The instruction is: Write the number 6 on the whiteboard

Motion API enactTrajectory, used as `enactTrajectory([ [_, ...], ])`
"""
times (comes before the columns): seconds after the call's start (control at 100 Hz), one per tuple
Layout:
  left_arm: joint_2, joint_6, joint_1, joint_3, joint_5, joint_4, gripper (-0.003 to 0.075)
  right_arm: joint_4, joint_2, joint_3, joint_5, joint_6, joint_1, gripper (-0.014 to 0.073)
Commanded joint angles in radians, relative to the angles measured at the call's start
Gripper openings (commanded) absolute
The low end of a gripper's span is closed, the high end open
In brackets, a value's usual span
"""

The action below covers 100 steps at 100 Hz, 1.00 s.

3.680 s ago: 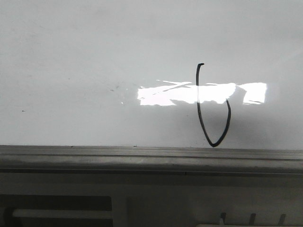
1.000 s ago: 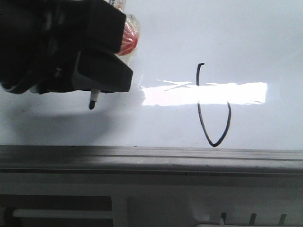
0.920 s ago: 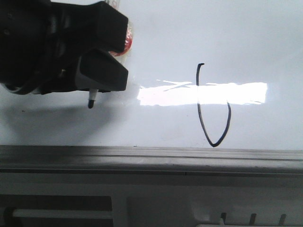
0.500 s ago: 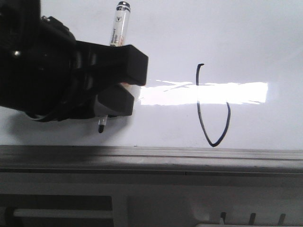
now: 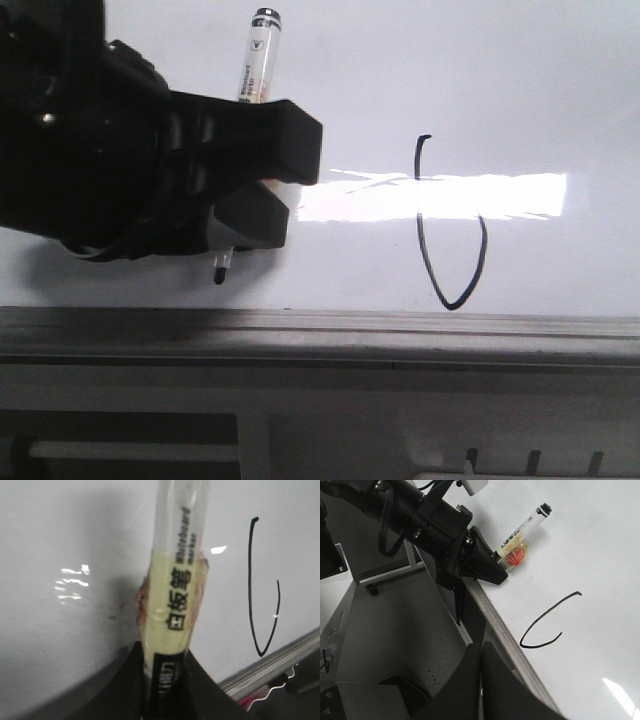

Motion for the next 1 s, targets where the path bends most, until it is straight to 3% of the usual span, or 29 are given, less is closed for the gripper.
enactTrajectory([
  [0.0,0.013,-0.011,0.009,-0.011,-0.101,-0.043,-0.0018,0.015,0.0,-0.024,-0.064,0.002,-0.008,-0.0062],
  [0.25,0.013,-0.012,0.009,-0.011,-0.097,-0.102,-0.0007,0.015,0.0,-0.024,-0.075,0.002,-0.008,-0.0062],
  [0.61,0.013,-0.012,0.009,-0.011,-0.107,-0.174,0.0283,0.015,0.0,-0.024,-0.075,0.002,-0.008,-0.0062],
  [0.88,0.013,-0.012,0.009,-0.011,-0.125,-0.174,0.0314,0.015,0.0,-0.024,-0.087,0.002,-0.008,-0.0062],
  [0.99,0.013,-0.012,0.009,-0.011,-0.13,-0.174,0.0417,0.015,0.0,-0.024,-0.087,0.002,-0.008,-0.0062],
])
